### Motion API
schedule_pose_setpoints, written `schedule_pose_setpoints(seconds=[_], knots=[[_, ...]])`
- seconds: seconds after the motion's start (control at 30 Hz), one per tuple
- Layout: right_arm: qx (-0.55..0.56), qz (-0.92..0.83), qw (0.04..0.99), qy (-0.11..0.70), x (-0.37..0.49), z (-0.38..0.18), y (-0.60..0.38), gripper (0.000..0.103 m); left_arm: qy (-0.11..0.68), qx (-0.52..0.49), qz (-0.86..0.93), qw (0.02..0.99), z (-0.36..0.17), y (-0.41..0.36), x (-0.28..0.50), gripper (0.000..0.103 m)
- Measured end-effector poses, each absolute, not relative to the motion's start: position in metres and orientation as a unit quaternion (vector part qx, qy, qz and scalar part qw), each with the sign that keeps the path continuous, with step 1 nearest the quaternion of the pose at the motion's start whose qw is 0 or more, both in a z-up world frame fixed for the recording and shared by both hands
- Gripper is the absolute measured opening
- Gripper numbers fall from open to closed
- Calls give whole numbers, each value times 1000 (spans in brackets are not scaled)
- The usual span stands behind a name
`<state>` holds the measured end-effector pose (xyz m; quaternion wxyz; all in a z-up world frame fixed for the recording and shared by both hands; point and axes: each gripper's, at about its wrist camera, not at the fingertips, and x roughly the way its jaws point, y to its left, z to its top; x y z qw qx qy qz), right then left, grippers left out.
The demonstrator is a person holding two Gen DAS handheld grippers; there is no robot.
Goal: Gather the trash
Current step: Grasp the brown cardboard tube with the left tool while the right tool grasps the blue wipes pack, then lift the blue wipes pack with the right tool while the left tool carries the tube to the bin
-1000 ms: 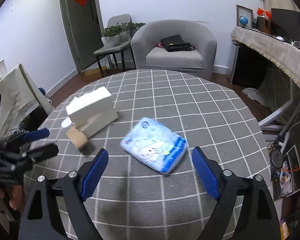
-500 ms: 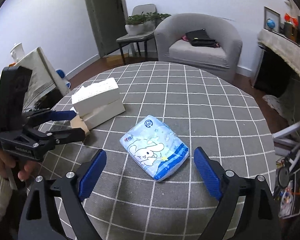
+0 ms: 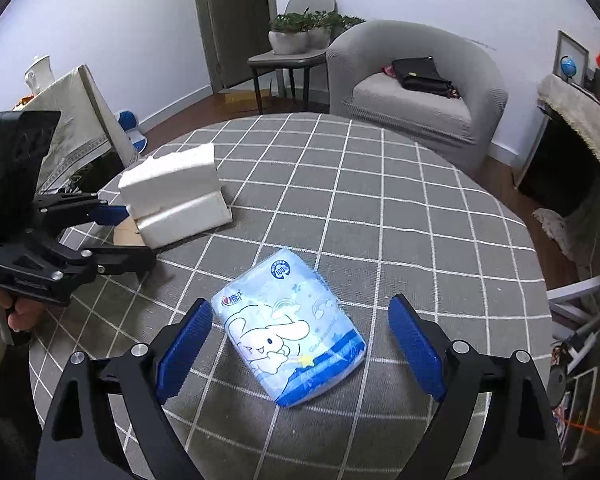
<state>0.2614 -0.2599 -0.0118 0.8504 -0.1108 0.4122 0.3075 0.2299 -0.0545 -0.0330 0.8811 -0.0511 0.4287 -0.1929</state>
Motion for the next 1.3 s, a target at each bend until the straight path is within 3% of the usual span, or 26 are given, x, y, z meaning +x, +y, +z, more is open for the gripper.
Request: schedule_pose_setpoints(seconds=[0.73, 0.8, 0.87, 1.07, 1.3], knots=[[-121, 317, 840, 423, 250, -24, -251, 92, 424, -70, -199, 881, -23, -47, 211, 69], [-138, 305, 844, 418, 246, -24, -246, 87, 424, -68, -198, 881, -23, -46, 206, 69], [-135, 305, 847, 413, 243, -22, -242, 67, 424, -68, -194, 882, -21, -45, 201, 69], [-119, 268, 863, 410, 242, -20, -237, 57, 413, -80, -177, 890, -15, -34, 182, 69], [-106, 275, 870, 396, 220, -13, -219, 57, 390, -93, -152, 903, -3, -12, 157, 69]])
